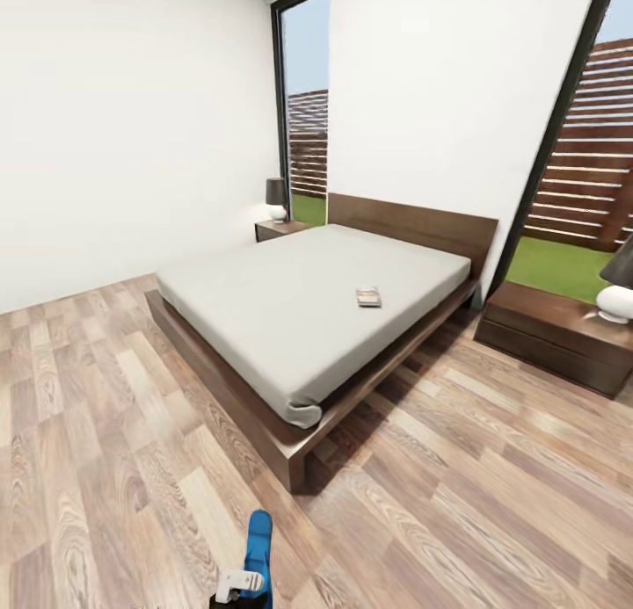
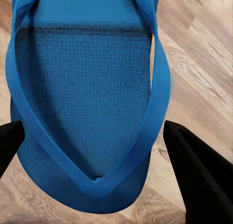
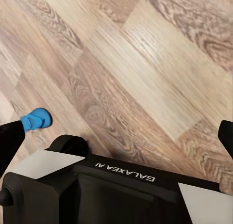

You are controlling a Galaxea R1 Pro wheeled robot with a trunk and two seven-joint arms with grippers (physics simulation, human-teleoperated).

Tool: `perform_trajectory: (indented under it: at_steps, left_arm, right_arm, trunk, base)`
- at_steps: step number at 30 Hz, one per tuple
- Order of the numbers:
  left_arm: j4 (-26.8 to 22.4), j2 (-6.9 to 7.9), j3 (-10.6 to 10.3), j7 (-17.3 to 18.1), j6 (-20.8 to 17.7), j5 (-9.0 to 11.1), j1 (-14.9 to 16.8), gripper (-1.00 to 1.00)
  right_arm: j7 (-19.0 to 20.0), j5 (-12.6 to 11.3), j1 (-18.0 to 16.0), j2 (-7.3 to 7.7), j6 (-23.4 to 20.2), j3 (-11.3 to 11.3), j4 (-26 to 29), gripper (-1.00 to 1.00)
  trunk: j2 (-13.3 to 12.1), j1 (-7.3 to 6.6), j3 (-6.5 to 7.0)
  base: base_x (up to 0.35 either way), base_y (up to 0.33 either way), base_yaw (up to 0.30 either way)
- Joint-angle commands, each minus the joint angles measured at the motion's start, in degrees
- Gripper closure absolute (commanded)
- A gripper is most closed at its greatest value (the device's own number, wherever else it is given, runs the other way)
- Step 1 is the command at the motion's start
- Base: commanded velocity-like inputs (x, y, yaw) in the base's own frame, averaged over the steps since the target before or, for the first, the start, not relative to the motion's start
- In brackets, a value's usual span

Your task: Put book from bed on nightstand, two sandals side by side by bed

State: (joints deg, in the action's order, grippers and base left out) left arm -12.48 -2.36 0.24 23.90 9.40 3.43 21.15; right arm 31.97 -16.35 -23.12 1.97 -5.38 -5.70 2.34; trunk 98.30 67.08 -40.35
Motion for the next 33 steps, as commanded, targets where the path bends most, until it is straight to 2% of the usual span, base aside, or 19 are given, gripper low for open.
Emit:
perform_trajectory:
  at_steps: [1, 33]
  left_arm:
    - [0.09, -0.01, 0.02, 0.18, 0.09, 0.34, 0.05, 1.00]
    - [0.09, -0.01, 0.02, 0.20, 0.09, 0.34, 0.06, 1.00]
  right_arm:
    - [0.13, -0.61, 0.01, 0.01, -0.42, -0.46, 0.12, -1.00]
    - [0.13, -0.61, 0.01, 0.01, -0.42, -0.46, 0.12, -1.00]
  trunk:
    - [0.02, -0.01, -0.05]
    - [0.02, -0.01, -0.05]
  base:
    - [0.000, 0.000, 0.290]
    - [0.000, 0.000, 0.290]
